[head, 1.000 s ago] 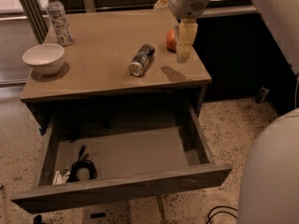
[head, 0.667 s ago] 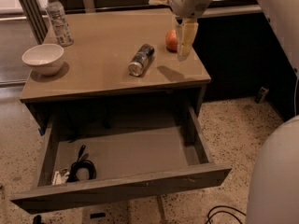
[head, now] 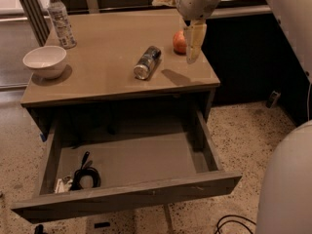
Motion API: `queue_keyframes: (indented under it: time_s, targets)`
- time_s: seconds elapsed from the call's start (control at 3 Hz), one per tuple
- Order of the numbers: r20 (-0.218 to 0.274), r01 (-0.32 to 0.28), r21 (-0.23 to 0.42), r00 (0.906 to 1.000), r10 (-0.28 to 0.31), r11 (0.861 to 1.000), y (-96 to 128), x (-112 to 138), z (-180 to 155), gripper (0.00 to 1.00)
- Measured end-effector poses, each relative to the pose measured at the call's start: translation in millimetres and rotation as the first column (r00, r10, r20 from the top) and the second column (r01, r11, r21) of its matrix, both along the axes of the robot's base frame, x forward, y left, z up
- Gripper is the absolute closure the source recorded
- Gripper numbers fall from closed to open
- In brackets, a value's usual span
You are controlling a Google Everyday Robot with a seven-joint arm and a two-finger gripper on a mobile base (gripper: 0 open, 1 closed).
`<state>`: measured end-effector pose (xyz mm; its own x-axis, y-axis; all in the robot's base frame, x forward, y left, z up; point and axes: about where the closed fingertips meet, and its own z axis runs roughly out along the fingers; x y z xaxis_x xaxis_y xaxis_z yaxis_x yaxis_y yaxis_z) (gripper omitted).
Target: Place redbull can into top drawer
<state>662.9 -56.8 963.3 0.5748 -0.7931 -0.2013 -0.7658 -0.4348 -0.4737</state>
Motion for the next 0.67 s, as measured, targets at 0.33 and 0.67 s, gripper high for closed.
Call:
queue_keyframes:
  time_s: [0.33, 0.67]
  targets:
    - [0.040, -0.084, 0.022, 0.9957, 0.083, 0.996, 6, 4, -5, 0.00]
    - [0.110, -0.260, 0.115, 0.9625, 0.248, 0.959, 20, 16, -16, 0.00]
